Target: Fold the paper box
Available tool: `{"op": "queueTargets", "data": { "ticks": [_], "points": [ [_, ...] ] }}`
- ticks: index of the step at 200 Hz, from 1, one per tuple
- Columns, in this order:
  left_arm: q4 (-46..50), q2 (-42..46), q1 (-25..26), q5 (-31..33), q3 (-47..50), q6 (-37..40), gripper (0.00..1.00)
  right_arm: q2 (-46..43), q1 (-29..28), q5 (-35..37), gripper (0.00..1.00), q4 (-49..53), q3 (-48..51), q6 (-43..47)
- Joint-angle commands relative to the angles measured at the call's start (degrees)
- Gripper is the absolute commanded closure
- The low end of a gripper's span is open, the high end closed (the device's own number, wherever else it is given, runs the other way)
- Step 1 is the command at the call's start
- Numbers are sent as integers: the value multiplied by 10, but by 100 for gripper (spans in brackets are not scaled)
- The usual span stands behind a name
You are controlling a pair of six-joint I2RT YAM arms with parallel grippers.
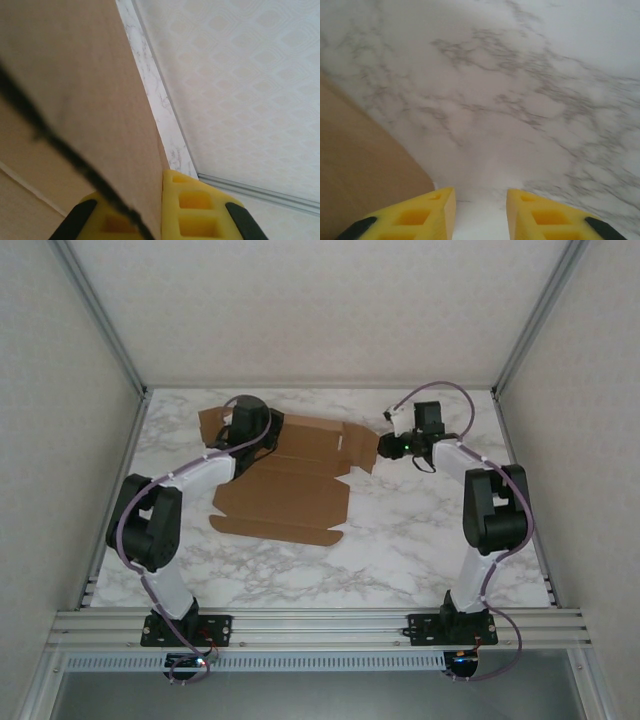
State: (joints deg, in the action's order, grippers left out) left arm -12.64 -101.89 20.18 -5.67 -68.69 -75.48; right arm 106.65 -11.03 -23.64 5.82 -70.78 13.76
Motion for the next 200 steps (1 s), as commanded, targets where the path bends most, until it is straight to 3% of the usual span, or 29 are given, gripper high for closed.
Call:
{"op": "queueTargets", "data": {
  "ticks": [1,48,138,175,200],
  "points": [
    [40,-14,-4,-18,-24,27,100,-8,-36,-54,66,1,2,92],
    [56,-23,-18,-52,-49,29,100,-61,-53,-94,63,-78,67,105],
    [52,-32,-18,-92,-48,27,100,-43,-105,-60,60,-62,17,102],
    [55,-22,-17,-94,-40,26,100,-21,-125,44,57,-59,-3,88],
    [51,-2,-17,-84,-18,25,100,-19,-130,77,55,-75,7,80]
  ]
}}
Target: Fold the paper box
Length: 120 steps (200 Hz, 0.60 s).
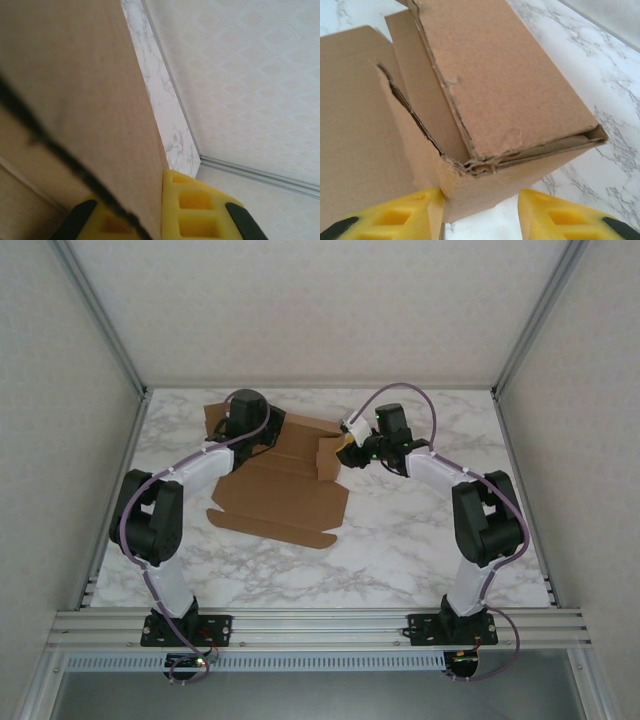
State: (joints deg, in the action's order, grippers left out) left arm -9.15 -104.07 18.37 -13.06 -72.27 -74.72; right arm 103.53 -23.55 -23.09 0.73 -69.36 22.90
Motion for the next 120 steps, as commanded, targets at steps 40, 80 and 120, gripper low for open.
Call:
{"op": "queueTargets", "data": {
  "ticks": [40,80,120],
  "points": [
    [-10,38,6,-11,72,6,100,13,-28,130,50,-33,1,-33],
    [-18,62,12,-16,106,-4,100,2,-38,187,49,-51,21,-80],
    [33,88,22,-21,102,-33,100,-42,-39,189,48,-83,70,-123]
  ]
}}
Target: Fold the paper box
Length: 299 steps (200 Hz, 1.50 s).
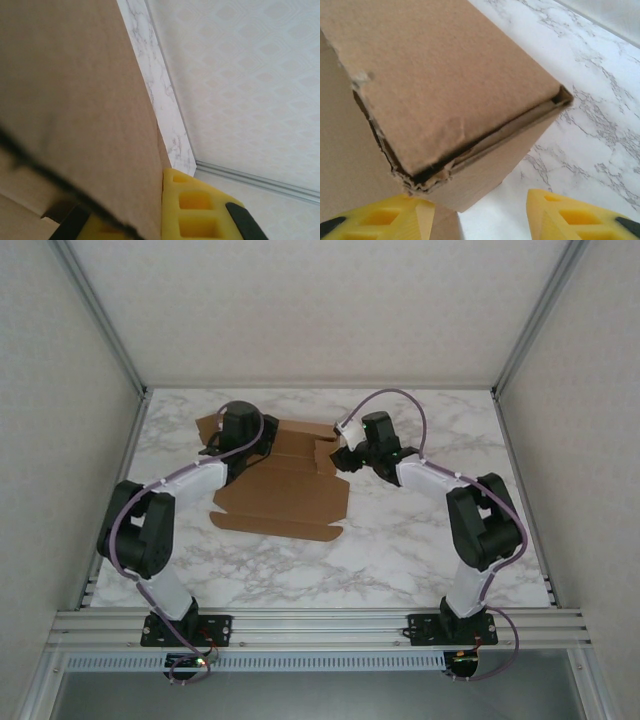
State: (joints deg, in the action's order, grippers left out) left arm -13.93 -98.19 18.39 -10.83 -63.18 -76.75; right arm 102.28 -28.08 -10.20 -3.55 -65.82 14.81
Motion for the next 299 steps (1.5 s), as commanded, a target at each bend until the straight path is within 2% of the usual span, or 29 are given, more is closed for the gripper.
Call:
{"op": "queueTargets", "data": {
  "ticks": [1,43,104,135,172,221,299],
  "points": [
    [81,30,22,-44,11,-14,100,-30,6,60,48,-41,36,-43],
    [122,56,43,-50,14,-48,100,-69,6,34,47,-48,75,-47],
    [192,108,62,8,26,-94,100,-131,2,7,47,-68,138,-66],
    [206,96,65,25,6,-92,100,-128,1,14,47,-53,125,-69],
    [182,46,60,48,-24,-59,100,-99,4,57,47,-34,94,-55],
    [155,-21,54,72,-62,-17,100,-75,10,55,46,-45,79,-54],
    [60,8,68,109,31,7,100,-58,14,45,44,-98,97,-108]
  ]
}}
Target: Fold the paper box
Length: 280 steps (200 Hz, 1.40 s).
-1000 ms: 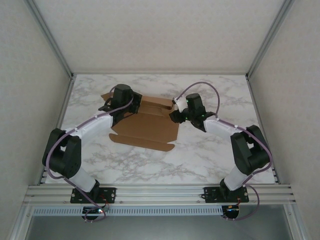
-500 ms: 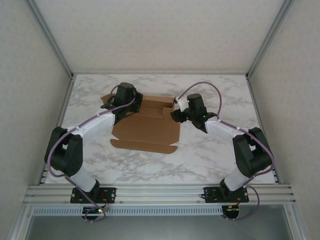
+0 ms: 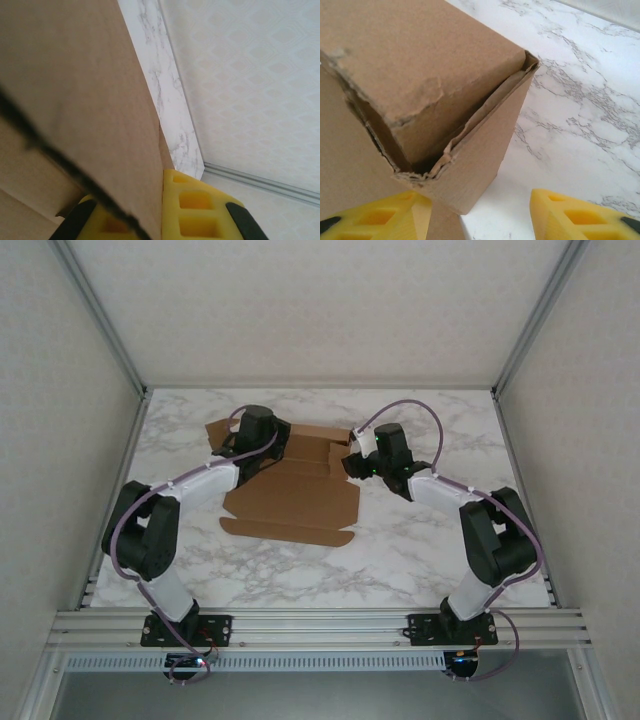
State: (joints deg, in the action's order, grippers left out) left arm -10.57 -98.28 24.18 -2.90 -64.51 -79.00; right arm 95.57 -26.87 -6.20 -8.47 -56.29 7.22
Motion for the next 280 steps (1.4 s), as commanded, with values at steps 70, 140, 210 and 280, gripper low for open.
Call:
{"op": "queueTargets", "data": {
  "ticks": [70,140,210,280],
  "points": [
    [11,10,14,33,84,14,100,-5,-25,39,33,-172,91,-40],
    [29,5,14,29,70,31,100,34,-27,61,33,-232,66,40],
    [28,-10,14,46,71,41,100,90,-28,98,33,-209,9,16],
    [50,-30,16,33,53,14,100,129,-53,231,44,-142,-43,-27]
  ]
}}
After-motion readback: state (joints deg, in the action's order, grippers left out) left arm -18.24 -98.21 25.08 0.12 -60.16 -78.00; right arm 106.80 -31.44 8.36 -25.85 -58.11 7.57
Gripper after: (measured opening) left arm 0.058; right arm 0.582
